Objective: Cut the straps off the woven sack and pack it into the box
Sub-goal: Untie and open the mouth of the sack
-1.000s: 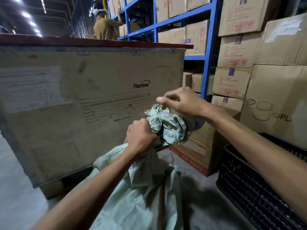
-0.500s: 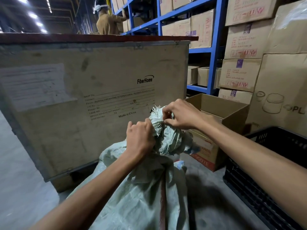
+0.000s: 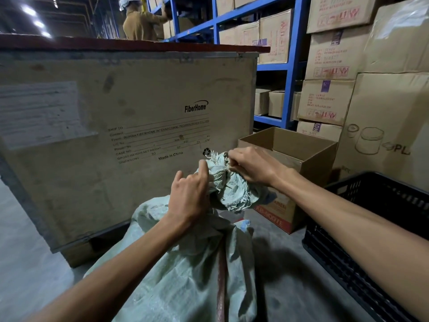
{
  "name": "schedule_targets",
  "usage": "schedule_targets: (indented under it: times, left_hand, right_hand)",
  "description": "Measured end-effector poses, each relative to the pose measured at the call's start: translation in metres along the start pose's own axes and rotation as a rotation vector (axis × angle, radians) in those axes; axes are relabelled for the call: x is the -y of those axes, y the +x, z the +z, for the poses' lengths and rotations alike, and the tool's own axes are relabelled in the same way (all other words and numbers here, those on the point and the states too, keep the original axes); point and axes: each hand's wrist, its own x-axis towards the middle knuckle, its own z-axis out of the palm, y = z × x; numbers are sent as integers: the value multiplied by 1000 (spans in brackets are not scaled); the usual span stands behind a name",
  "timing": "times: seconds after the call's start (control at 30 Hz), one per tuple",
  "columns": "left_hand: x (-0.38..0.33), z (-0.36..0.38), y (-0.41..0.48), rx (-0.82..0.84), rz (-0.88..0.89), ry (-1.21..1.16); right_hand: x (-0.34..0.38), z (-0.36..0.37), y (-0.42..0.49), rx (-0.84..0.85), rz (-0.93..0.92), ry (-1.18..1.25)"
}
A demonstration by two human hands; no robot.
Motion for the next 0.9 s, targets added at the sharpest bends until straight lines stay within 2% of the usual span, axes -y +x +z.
schedule_targets:
  times: [0.13,0.3,0.37,0.47,0.57,0.67,0.73,0.83,0.9]
  left_hand:
    - [17,1,-5,-25,-118,-74]
    - [22,-5,-2,-108,-317,-277]
    - [22,-9,4,-71,-435,-344]
    - [24,-17,16,14,-583,-517]
    - [32,-26,30,163,-554,-623]
    - [29,-31,37,469,-428,-704]
    - [20,-34,30,569,-347,-821]
    - [13,-38,18,654,-268,-849]
    - [15,-45,17,706,-212,-836]
  right_hand:
    - [12,-4,2,-25,-10,108]
    - [30,3,2,-41,188,430]
    - [36,5,6,-8,311,487]
    - [40,2,13,126,436,429]
    - [24,-3,22,52,551,458]
    - [3,-3,29,-152,615,168]
    - [-10,2,27,-260,538,-39]
    - [-33,13,16,-244,351,-279]
    - [-43,19,12,-203,283,-314]
